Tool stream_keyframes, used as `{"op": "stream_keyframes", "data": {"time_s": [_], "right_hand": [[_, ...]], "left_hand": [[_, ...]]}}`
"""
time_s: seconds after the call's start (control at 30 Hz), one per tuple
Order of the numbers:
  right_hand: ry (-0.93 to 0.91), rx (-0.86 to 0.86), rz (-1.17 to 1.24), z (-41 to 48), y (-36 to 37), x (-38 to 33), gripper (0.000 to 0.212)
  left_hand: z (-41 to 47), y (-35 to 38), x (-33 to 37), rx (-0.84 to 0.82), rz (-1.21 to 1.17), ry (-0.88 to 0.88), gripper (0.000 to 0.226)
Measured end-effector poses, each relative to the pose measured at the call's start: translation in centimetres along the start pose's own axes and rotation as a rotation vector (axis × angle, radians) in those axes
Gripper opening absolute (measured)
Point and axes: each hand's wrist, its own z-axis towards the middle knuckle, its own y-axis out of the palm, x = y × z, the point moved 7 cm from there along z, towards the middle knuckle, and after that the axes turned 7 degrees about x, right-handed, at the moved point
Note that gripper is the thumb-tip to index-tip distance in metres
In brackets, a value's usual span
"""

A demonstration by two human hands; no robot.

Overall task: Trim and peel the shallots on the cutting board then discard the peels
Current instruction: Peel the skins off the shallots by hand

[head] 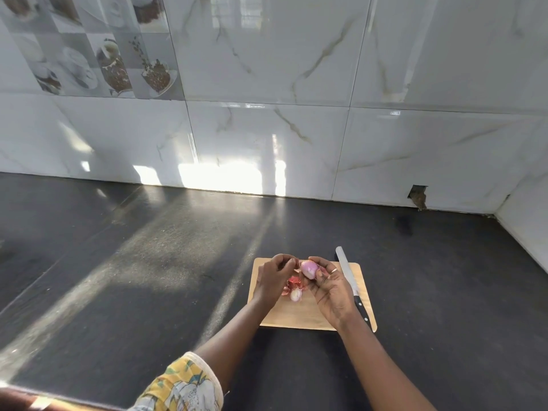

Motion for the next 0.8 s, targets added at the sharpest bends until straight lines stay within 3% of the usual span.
{"op": "stream_keyframes", "data": {"time_s": [0.27, 0.4, 0.67, 0.8], "right_hand": [[0.034, -0.036, 0.064, 0.2, 0.4, -0.1, 0.021], [0.007, 0.003, 0.006, 0.2, 0.0, 0.1, 0.053], [0.004, 0.077, -0.104, 0.1, -0.6, 0.0, 0.016], [-0.009, 0.08, -0.126, 0.0, -0.7, -0.3, 0.014]], "left_hand": [[0.0, 1.0, -0.1, -0.115, -0.128, 0.029, 0.022], [0.3, 0.5, 0.2, -0.054, -0.111, 0.054, 0.015], [-0.1, 0.0, 0.7, 0.055, 0.069, 0.13, 0.007], [0.0, -0.8, 0.5, 0.1, 0.134, 0.093, 0.009]]}}
